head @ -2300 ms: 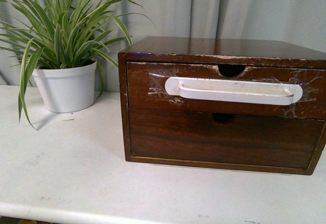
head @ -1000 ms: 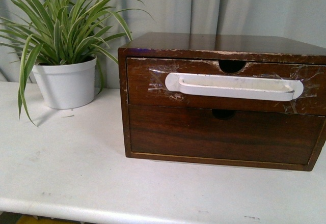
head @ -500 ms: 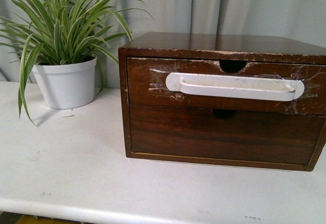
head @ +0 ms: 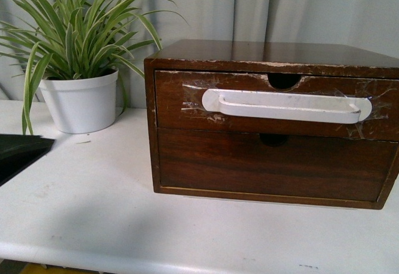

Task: Open drawer

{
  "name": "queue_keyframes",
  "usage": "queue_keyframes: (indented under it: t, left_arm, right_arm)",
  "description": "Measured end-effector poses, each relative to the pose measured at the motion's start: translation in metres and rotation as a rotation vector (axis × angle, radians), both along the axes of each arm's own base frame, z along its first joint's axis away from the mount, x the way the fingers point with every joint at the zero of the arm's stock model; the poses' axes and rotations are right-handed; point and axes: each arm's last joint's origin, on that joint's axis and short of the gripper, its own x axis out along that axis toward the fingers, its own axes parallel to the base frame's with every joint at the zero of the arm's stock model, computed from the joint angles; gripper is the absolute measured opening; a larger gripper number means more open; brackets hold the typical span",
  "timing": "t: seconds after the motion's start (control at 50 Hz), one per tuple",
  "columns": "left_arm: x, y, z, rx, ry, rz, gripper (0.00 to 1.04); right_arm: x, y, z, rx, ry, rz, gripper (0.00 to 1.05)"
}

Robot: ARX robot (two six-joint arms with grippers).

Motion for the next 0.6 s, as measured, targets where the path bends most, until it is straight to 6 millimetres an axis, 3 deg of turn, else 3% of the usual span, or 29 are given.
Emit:
queue_keyframes:
  t: [0.34,0.6]
  left_arm:
    - [0.051,-0.051,0.041,0.174,0.066,-0.384,0.99]
    - [0.08,-0.091,0.054,0.334,0.201,-0.613,0.99]
  right_arm:
    - [0.031,0.017,0.027,-0.245,0.007,0.172,0.96]
    - [0.056,0.029,0.039,-0.412,0.029,0.293,0.96]
